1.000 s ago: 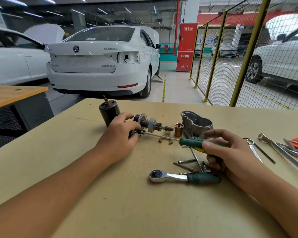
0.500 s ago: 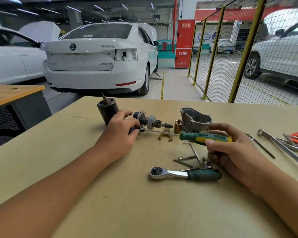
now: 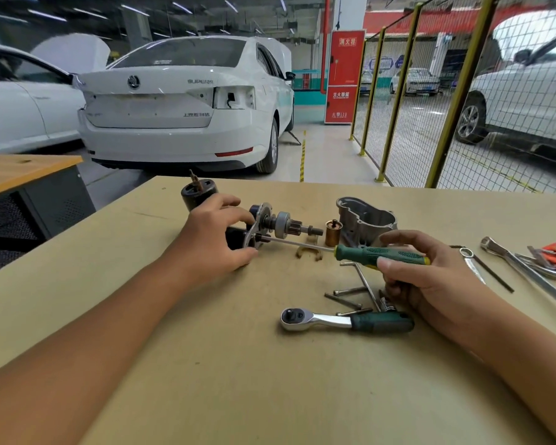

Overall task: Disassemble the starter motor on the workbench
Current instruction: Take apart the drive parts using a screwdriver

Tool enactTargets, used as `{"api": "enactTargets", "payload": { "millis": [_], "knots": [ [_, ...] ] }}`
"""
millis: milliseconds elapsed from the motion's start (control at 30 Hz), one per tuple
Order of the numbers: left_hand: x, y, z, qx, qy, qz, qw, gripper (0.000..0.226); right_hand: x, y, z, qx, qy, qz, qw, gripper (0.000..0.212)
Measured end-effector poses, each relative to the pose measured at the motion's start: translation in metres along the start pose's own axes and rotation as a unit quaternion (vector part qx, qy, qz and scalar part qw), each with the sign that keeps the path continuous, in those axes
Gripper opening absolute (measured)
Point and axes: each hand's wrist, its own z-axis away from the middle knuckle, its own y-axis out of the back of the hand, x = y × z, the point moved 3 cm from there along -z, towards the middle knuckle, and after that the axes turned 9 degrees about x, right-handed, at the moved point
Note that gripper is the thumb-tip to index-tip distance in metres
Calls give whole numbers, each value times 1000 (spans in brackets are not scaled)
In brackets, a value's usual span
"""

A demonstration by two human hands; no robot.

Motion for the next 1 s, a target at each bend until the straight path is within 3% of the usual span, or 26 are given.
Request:
{"api": "enactTargets", "payload": {
  "millis": [100, 167, 400, 500, 633, 800, 900, 1000],
  "knots": [
    [1, -2, 1, -12, -8, -7, 1000, 43, -2, -5, 2, 22, -20, 24, 999, 24],
    [2, -2, 2, -16, -8, -7, 1000, 43, -3, -4, 2, 28, -24, 33, 999, 21],
    [3, -4, 2, -22, -9, 3, 1000, 36, -2, 0, 2, 25, 4, -25, 999, 45],
    [2, -7, 3, -26, -14, 0, 1000, 34, -3, -6, 3, 26, -13, -10, 1000, 18],
    [1, -9, 3, -20, -23, -5, 1000, 33, -3, -3, 1, 34, -5, 31, 999, 14],
    [2, -9, 3, -19, -24, -2, 1000, 31, -2, 3, 1, 27, -4, -13, 1000, 41],
    [3, -10, 3, -22, -27, -3, 999, 31, -4, -5, 4, 27, -25, 3, 999, 20],
    [1, -10, 4, -21, -30, -5, 999, 30, -5, -4, 3, 38, -23, 42, 998, 15]
  ]
}}
